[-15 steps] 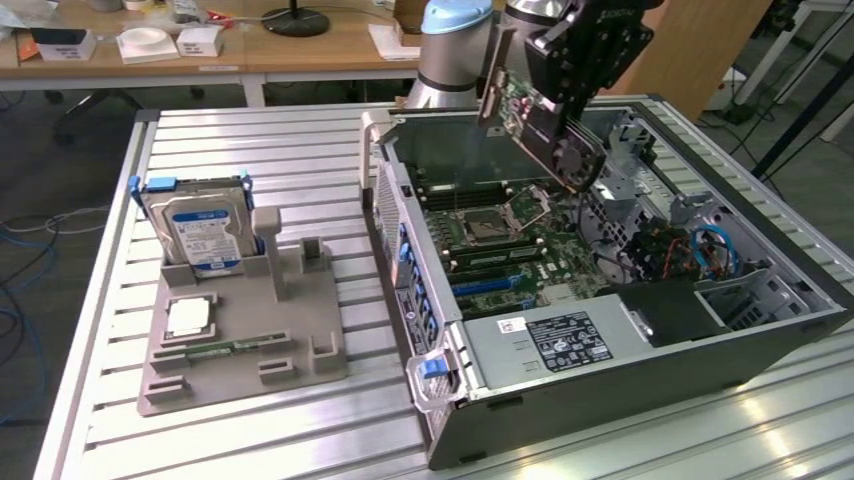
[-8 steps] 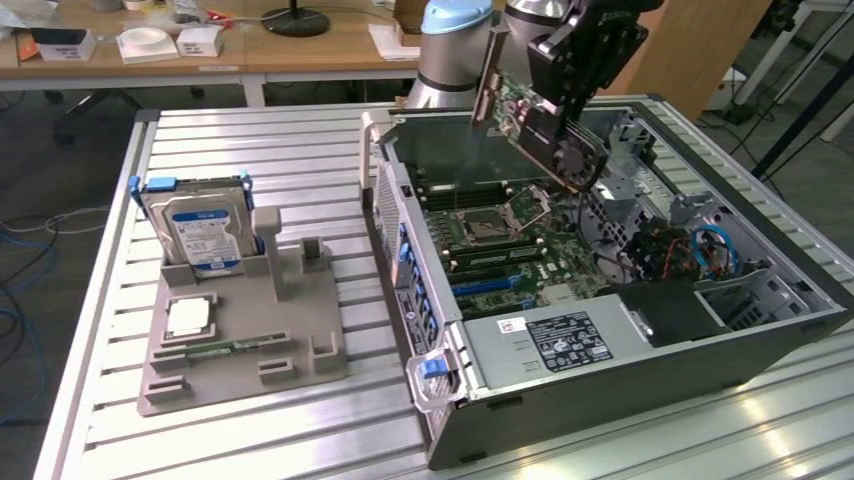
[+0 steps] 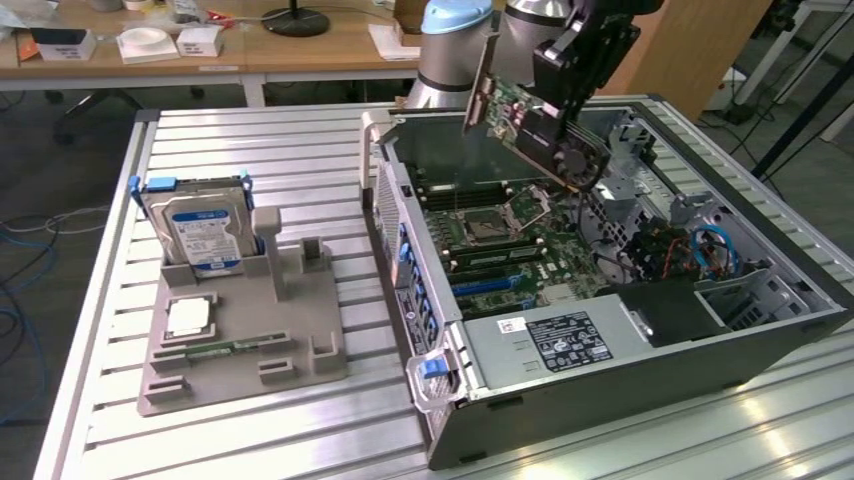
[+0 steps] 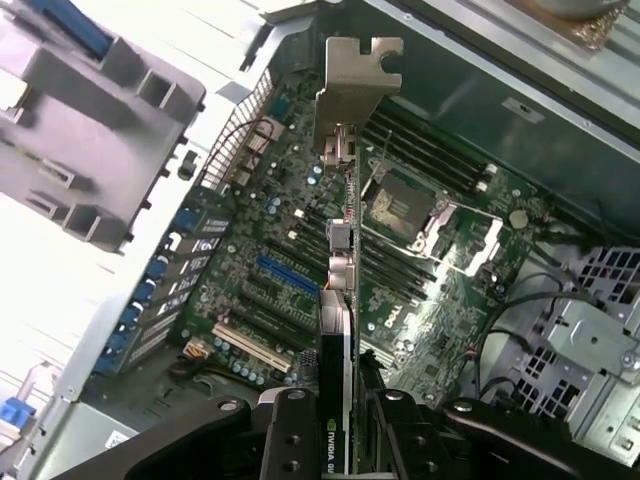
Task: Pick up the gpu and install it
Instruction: 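Insert the gpu into the slot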
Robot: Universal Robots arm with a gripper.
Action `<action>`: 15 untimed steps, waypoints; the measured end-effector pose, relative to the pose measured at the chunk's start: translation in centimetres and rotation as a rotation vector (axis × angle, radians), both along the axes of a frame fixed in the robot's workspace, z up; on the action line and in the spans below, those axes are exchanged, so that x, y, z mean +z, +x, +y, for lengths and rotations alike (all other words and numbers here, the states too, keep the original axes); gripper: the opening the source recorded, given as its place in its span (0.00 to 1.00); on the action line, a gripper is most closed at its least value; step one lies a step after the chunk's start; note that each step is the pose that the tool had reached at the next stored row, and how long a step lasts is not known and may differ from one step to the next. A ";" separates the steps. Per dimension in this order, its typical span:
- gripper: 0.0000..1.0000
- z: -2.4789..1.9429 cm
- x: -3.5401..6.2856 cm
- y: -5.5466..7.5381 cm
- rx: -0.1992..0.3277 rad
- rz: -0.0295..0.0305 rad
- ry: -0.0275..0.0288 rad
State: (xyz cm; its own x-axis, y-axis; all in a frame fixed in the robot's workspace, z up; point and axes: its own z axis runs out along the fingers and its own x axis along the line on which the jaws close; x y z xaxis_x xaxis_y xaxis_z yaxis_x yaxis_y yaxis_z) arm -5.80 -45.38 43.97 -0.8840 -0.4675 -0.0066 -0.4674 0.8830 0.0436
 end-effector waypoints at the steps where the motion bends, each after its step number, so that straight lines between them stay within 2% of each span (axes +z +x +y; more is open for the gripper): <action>1: 0.26 0.00 -0.03 0.0 0.018 0.0000 0.0000; 15: 0.26 0.00 -0.43 0.0 0.254 0.0000 0.0000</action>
State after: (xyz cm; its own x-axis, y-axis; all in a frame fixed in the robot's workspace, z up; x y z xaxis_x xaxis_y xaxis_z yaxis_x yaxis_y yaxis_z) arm -5.77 -45.38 43.53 -0.7381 -0.6747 -0.0066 -0.6742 0.7372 0.0436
